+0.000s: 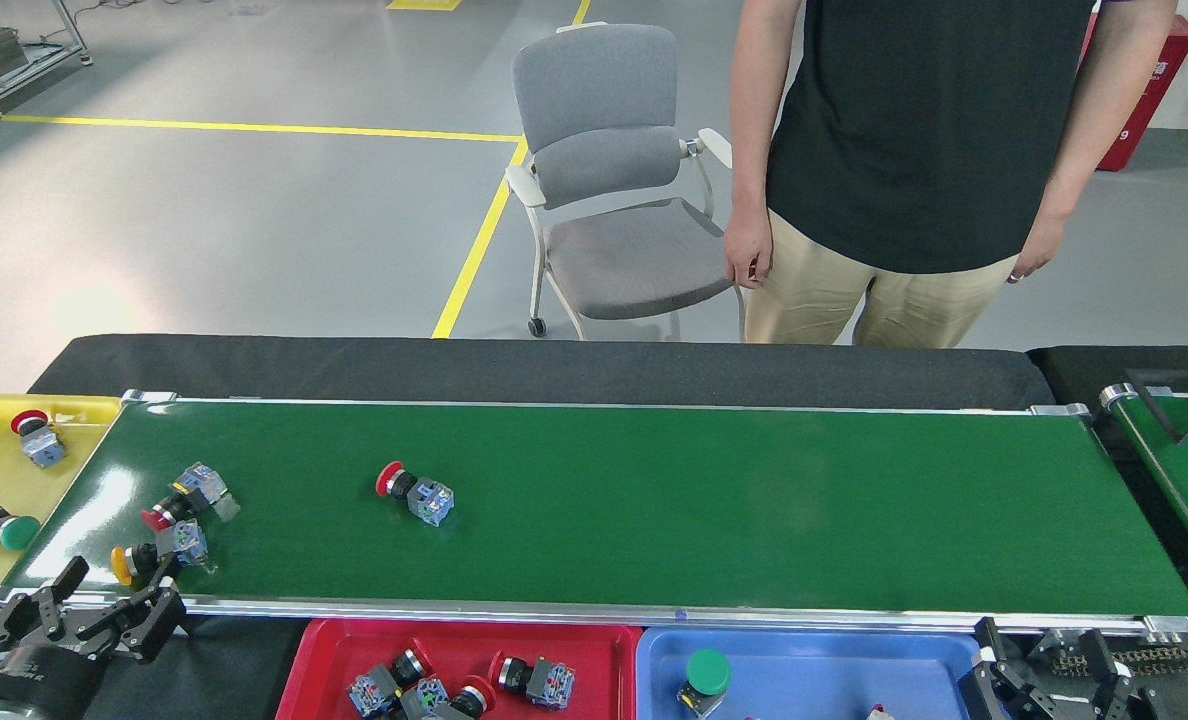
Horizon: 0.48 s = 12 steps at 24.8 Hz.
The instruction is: Pick switch part from conveyor to tray
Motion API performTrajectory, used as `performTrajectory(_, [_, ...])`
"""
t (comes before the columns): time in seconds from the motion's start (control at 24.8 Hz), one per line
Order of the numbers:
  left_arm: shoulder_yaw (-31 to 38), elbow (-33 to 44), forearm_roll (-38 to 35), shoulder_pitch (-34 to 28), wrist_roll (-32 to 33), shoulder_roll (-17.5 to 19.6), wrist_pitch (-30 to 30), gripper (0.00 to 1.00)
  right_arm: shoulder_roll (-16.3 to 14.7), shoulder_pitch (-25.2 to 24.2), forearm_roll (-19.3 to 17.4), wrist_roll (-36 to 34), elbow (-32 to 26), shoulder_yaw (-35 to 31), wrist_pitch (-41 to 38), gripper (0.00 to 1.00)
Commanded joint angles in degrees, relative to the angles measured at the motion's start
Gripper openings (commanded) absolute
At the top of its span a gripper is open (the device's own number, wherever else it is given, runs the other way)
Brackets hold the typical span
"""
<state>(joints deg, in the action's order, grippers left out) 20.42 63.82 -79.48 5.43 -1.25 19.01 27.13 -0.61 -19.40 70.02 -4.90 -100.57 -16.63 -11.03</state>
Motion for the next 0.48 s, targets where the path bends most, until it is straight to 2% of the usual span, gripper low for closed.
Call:
performTrajectory(0.0, [0.1, 0.2, -0.1, 0.7, -0.1, 0.8, -0.1, 1.00, -0.3, 0.6, 0.0, -0.5, -0.9, -0.1, -0.2, 0.99])
performTrajectory(0.24, [-0.8, -0.2, -0.1, 1.3, -0.1, 0.7, -0.3, 1.00, -0.3, 0.6, 0.0, -0.5, -0.8, 0.0, -0.2, 0.99])
performTrajectory(0.44, [-5.7, -5.3, -0.1, 6.4, -0.1, 0.7, -5.7, 1.00, -0.1, 0.7, 0.0, -0.4, -0.9, 1.2, -0.2, 0.99])
